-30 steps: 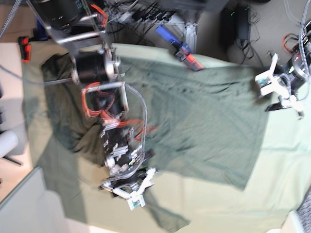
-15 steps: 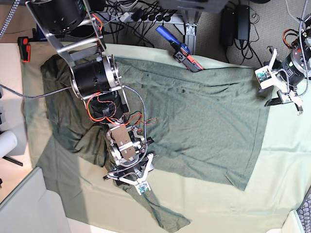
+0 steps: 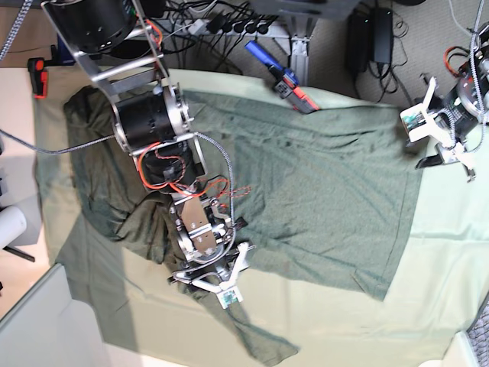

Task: Fold the T-shirt properly
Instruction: 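Pinch the shirt's side edge with the right gripper and lift it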

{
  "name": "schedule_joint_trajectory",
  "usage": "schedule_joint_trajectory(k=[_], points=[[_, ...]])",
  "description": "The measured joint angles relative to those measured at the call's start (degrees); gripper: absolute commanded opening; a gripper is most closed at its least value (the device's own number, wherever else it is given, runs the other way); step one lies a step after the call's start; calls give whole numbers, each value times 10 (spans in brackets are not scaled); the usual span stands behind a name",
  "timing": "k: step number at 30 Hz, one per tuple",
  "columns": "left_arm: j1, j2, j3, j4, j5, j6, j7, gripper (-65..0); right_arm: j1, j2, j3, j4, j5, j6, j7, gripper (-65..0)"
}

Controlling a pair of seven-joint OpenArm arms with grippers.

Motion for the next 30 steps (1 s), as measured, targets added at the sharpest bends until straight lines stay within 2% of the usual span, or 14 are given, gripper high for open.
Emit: schedule_joint_trajectory(k=[5,10,20,23,30], points=[[0,0,0,0,0,0,-1,-347,-5,-14,-1,28,0,7,-12,-320],[0,0,0,0,0,0,-5,-347,-3,-14,-1,35,0,7,-9,-320],[-38,0,0,0,-10,0,-19,-347,-32,4,-1,37,-6,4,11,-320],[-38,0,0,0,-11,0,-19,-347,-33,10,-1,36,-13,-9,14,-320],[-38,0,0,0,-11,0,-17,-347,-32,46,-1,36,-13,-20,12,-321]])
